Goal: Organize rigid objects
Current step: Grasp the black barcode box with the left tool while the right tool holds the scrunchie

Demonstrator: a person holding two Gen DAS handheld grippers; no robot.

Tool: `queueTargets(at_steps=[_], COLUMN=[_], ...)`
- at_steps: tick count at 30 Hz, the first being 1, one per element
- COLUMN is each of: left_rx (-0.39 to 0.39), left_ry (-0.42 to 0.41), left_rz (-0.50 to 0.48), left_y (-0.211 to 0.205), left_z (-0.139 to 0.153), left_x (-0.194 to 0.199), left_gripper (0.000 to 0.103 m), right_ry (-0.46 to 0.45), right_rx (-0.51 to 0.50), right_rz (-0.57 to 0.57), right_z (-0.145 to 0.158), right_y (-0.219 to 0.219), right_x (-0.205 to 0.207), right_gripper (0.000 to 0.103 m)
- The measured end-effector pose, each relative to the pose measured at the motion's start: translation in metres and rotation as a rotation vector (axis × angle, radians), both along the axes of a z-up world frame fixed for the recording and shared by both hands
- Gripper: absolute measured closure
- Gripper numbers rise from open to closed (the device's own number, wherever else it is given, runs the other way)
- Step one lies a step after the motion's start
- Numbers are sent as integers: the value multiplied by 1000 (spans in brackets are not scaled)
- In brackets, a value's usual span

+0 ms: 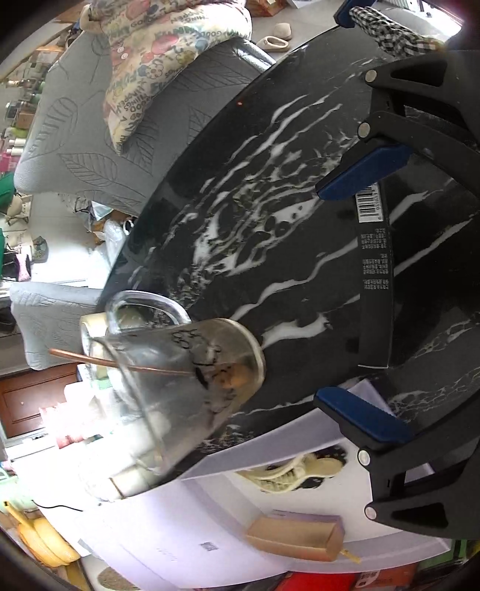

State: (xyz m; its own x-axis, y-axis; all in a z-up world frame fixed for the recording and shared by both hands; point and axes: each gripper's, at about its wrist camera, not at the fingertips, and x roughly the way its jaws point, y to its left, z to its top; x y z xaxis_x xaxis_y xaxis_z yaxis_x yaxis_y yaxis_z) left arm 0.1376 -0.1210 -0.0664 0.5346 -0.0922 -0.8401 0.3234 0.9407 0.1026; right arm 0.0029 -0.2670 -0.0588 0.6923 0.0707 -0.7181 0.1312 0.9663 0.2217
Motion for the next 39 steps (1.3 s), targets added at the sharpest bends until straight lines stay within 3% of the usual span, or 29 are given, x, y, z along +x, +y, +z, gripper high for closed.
queueTargets(at_steps=[6,15,23,26,31,32,33,39], left_rx=[-38,-75,-104,-91,-95,-90,-85,-97], left_ry=[71,99,110,98,51,45,38,-50], left_rz=[10,5,52,59,46,37,28,-11], left_y=[14,38,65,72,80,79,79,78], left_z=[-14,-19,-20,-18,-9,-9,-8,11], left_x=[-16,-56,-66,-72,-83,-84,-86,-97], left_gripper=[0,0,1,14,73,79,84,84], right_ry=[-10,-8,-12,-13,-11,-12,-14,-25], right_rx=[5,21,22,26,33,34,34,32], right_rz=[5,21,59,70,80,81,81,83], right_z=[1,-1,-1,-1,-2,-1,-1,2], right_y=[0,1,12,17,22,23,24,28], right_x=[-4,-9,-10,-10,-11,-11,-12,-15], right_gripper=[5,5,5,5,5,5,5,5])
